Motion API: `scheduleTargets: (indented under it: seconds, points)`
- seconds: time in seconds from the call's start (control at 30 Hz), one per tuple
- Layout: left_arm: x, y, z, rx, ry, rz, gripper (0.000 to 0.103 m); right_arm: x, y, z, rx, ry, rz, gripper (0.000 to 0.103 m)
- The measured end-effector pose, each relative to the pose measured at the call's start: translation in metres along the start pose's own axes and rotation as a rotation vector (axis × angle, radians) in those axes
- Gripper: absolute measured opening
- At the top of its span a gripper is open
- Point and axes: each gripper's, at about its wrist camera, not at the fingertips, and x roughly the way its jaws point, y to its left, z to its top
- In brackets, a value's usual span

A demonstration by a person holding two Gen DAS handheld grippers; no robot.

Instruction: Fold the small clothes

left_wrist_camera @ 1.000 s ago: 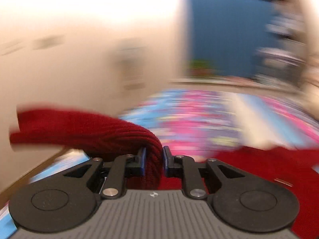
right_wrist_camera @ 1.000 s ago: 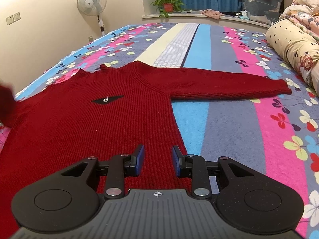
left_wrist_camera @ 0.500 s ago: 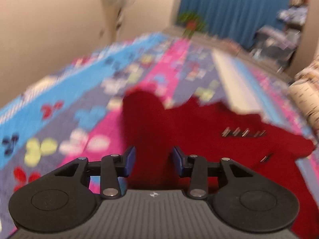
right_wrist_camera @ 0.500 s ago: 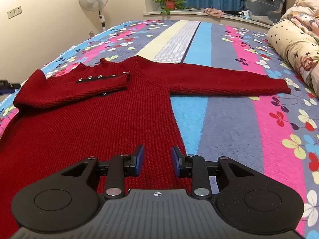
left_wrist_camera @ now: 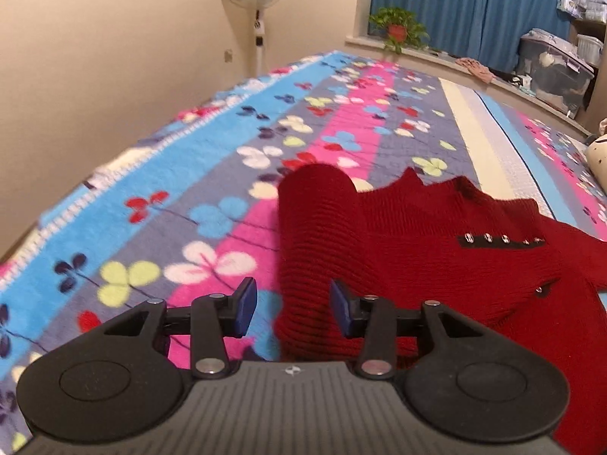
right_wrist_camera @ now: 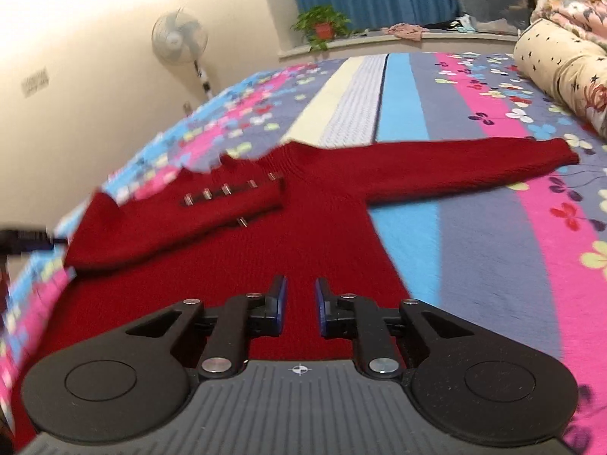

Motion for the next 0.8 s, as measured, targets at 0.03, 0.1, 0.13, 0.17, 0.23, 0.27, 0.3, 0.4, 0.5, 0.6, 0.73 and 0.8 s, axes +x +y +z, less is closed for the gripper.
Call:
scheduleTargets:
  seconds: [0.03,0.1,0.13,0.17,0.23,0.27,0.3,0.4,0.5,0.6,0.73,0.8]
  points:
    - [-0.001,0.002,0.002,-0.007,-0.006,-0.003,0.051,0.006,0.008,0.004,0.004,-0.005,0.009,0.018]
    - [-0.003,0.007,0.006,-0.034,-0.011,-0.018,0.051,0.023,0.025,0.011,0.021,-0.002,0.036,0.021]
    - [-0.004,0.010,0.008,-0.045,-0.015,-0.024,0.051,0.034,0.032,0.015,0.043,0.006,0.053,0.025]
    - [-0.004,0.013,0.009,-0.053,-0.019,-0.027,0.051,0.044,0.038,0.018,0.070,0.013,0.066,0.031]
    - [-0.004,0.017,0.012,-0.064,-0.021,-0.031,0.051,0.067,0.045,0.022,0.149,0.017,0.097,0.037]
    - [-0.004,0.018,0.012,-0.067,-0.019,-0.034,0.051,0.079,0.047,0.022,0.191,0.016,0.113,0.042]
    - [-0.003,0.019,0.013,-0.068,-0.018,-0.037,0.051,0.092,0.049,0.022,0.237,0.024,0.120,0.044]
    - [-0.003,0.022,0.014,-0.051,-0.022,-0.034,0.051,0.135,0.053,0.019,0.359,0.085,0.126,0.046]
    - [-0.002,0.024,0.013,-0.034,-0.028,-0.034,0.051,0.165,0.062,0.017,0.389,0.123,0.077,0.046]
    - [-0.002,0.027,0.014,-0.019,-0.037,-0.036,0.051,0.184,0.072,0.024,0.402,0.105,0.052,0.046]
    - [0.000,0.031,0.016,-0.017,-0.043,-0.033,0.051,0.204,0.080,0.041,0.395,0.099,0.003,0.012]
    - [0.001,0.033,0.017,-0.018,-0.045,-0.035,0.051,0.208,0.081,0.050,0.362,0.096,-0.019,0.010]
